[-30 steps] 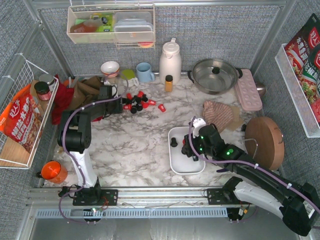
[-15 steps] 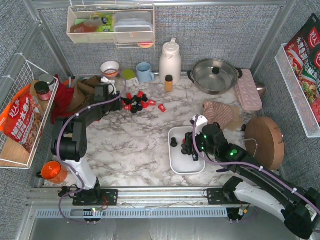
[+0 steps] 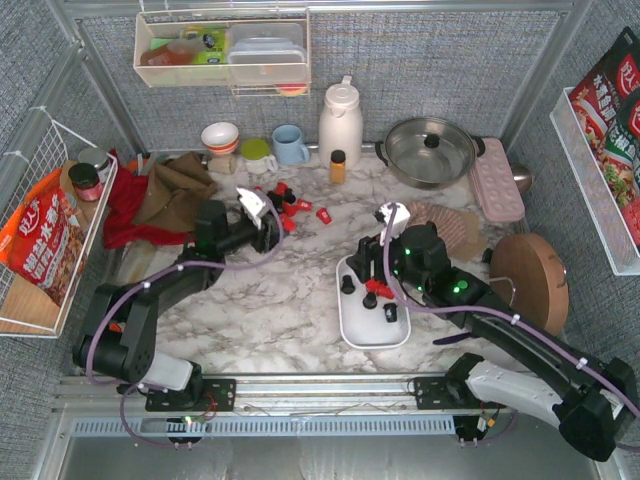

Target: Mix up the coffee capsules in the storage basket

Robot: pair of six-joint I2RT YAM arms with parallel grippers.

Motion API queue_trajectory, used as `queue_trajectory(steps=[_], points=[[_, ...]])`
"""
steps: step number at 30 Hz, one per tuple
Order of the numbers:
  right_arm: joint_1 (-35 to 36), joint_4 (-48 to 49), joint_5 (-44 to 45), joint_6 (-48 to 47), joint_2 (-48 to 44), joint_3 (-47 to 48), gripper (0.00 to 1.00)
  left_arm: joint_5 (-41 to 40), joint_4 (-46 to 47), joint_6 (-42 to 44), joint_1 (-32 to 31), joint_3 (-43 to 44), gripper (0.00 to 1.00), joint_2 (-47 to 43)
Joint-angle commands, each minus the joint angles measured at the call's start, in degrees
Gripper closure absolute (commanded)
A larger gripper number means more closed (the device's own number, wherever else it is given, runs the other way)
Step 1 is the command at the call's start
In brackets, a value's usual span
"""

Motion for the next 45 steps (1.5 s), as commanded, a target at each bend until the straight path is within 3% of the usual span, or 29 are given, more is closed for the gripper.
queue_trajectory(steps=[1, 5, 17, 24, 32, 45], points=[[0.0, 5.5, -2.5, 4.2, 1.6, 1.3, 0.37, 12.9, 13.8, 14.8, -3.3, -6.8, 0.6, -3.6], [0.0, 10.8, -6.3, 8.7, 4.0, 1.2, 0.37, 16.4, 14.5, 21.2, -7.3, -9.4, 0.59, -5.6], [0.1, 20.7, -13.2, 17.7, 13.8, 1.9, 0.37, 13.7, 8.1, 27.5, -17.6, -9.0, 0.59, -6.8], [0.1, 20.3, -13.0, 19.1, 15.7, 1.3, 0.39, 13.7, 8.1, 26.9, -19.0, -8.6, 0.59, -6.1], [0.1, 19.9, -12.5, 19.5, 16.2, 0.8, 0.64, 13.5, 8.6, 26.1, -19.3, -8.6, 0.59, -6.2], [0.1, 18.8, -13.3, 20.2, 19.1, 2.1, 0.63, 13.4, 9.0, 25.8, -19.7, -8.8, 0.59, -7.1]])
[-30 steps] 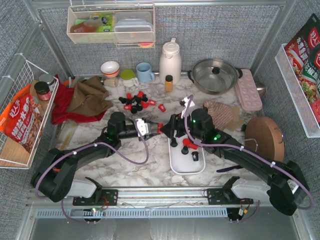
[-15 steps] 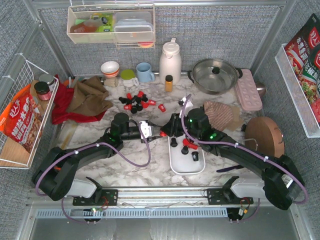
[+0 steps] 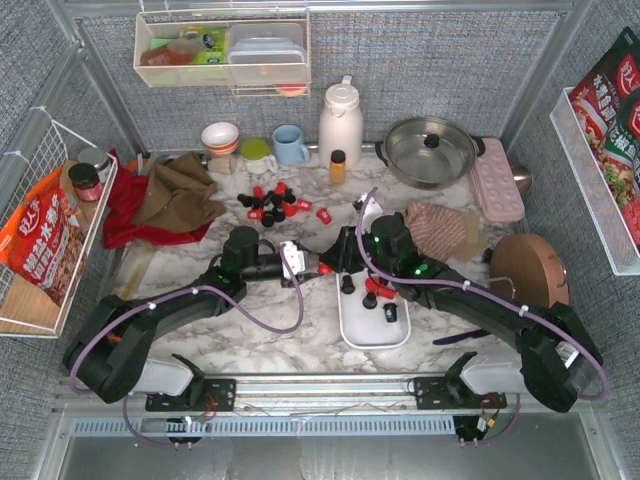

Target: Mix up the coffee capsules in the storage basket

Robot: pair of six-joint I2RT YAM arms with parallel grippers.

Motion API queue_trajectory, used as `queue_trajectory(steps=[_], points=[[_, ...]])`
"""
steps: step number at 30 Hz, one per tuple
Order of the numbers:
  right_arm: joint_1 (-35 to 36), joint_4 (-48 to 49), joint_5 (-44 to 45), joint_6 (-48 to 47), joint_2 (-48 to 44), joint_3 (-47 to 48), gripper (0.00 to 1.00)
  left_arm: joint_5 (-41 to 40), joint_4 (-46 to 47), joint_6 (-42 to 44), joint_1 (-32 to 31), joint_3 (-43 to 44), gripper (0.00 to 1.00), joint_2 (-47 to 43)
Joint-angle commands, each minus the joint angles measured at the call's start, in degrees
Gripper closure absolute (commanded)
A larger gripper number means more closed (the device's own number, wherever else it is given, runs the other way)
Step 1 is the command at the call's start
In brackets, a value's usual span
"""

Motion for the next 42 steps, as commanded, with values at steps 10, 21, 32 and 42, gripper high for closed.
queue_trajectory(steps=[10, 21, 32, 42], points=[[-0.1, -2.3, 2.6, -2.6, -5.4, -1.1, 0.75, -1.0, 2.8, 0.0, -0.4, 0.7, 0.23, 0.0], [-0.6, -15.8, 12.2, -12.8, -13.0, -0.6, 0.6, -23.3, -15.7, -8.2, 0.0, 11.4, 0.01, 2.3], [-1.0, -20.0, 15.5, -17.6, -18.3, -2.5, 0.54, -27.5, -50.6, -6.2, 0.7, 27.7, 0.02, 13.1], [-1.2, -19.6, 13.5, -17.6, -19.2, -3.3, 0.54, -28.1, -44.7, 9.9, 1.5, 15.9, 0.11, 5.9]])
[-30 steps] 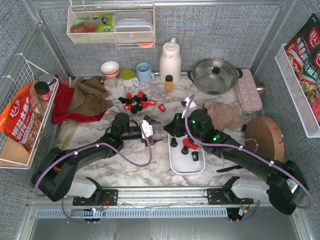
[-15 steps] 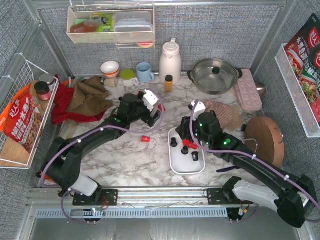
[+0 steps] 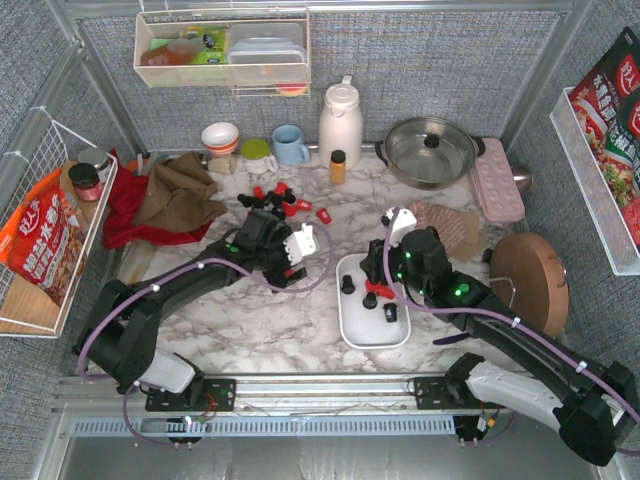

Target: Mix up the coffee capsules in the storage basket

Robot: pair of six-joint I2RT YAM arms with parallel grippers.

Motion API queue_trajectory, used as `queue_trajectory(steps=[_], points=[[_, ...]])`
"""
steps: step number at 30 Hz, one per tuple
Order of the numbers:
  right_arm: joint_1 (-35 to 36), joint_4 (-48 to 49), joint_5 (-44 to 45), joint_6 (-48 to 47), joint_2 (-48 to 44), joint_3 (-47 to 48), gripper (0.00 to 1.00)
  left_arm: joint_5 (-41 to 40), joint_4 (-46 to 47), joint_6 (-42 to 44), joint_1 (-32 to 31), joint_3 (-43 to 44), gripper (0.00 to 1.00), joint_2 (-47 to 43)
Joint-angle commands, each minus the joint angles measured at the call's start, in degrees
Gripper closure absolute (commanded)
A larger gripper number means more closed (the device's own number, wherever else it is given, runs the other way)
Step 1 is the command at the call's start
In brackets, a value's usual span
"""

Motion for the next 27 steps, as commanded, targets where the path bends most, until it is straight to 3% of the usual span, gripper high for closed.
queue_trajectory(steps=[1, 6, 15, 27], points=[[0.1, 0.5, -1.1, -0.3, 0.0, 0.0, 0.54, -0.4, 4.0, 7.6, 0.5, -3.0, 0.13, -0.4], [0.1, 0.6, -2.0, -0.4, 0.2, 0.0, 0.54, 2.1, 8.6, 13.1, 0.6, -6.9, 0.19, 0.8], [0.1, 0.7, -2.6, -0.9, 0.4, -0.3, 0.54, 0.5, 15.3, 12.7, 1.1, -8.5, 0.25, 3.4], [-0.2, 1.8, -3.7, -0.3, 0.4, -1.5, 0.54, 5.6, 11.0, 15.9, 1.2, -6.3, 0.32, 6.8]])
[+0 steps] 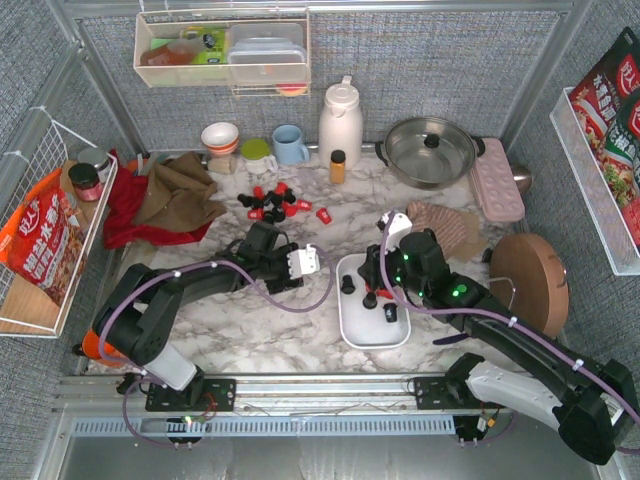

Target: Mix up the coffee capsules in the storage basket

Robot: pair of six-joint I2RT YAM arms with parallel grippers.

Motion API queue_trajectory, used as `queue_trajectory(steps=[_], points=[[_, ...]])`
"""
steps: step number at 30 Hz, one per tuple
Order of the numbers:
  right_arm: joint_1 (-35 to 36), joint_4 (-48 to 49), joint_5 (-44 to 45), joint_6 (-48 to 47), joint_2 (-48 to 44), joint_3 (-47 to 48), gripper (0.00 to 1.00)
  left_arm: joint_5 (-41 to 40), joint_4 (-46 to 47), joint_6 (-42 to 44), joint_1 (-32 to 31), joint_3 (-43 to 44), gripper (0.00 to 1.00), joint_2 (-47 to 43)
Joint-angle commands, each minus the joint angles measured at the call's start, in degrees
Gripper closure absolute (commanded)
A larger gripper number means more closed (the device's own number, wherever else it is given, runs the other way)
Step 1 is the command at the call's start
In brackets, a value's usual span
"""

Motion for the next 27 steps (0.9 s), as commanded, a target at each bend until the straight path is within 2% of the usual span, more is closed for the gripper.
queue_trajectory(steps=[1, 4, 6, 8, 16, 22, 27], points=[[-0.2, 1.8, -0.5, 0.6, -0.1, -0.3, 0.54, 3.2, -3.0, 2.6, 0.0, 1.8, 0.34, 0.9], [-0.2, 1.7, -0.5, 0.7, -0.3, -0.3, 0.54, 3.4, -4.7, 3.3, 0.0, 2.3, 0.4, 1.2], [-0.2, 1.6, -0.5, 0.7, -0.4, -0.3, 0.54, 3.3, -6.0, 3.7, 0.0, 2.9, 0.53, 1.4], [-0.3, 1.6, -0.6, 0.8, -0.5, -0.4, 0.54, 2.8, -6.9, 3.9, 0.0, 3.3, 0.59, 1.5], [-0.4, 1.6, -0.7, 2.2, -0.8, -0.2, 0.53, 4.6, -2.4, 1.0, 0.0, 2.4, 0.59, -3.1], [-0.5, 6.3, -5.4, 6.8, -0.5, -0.8, 0.47, 12.3, 13.7, -7.1, 0.0, -3.2, 0.59, -12.6], [-0.4, 19.5, -11.7, 11.1, 2.7, -3.3, 0.36, 20.0, 26.4, -12.6, -0.6, -7.8, 0.59, -16.6]])
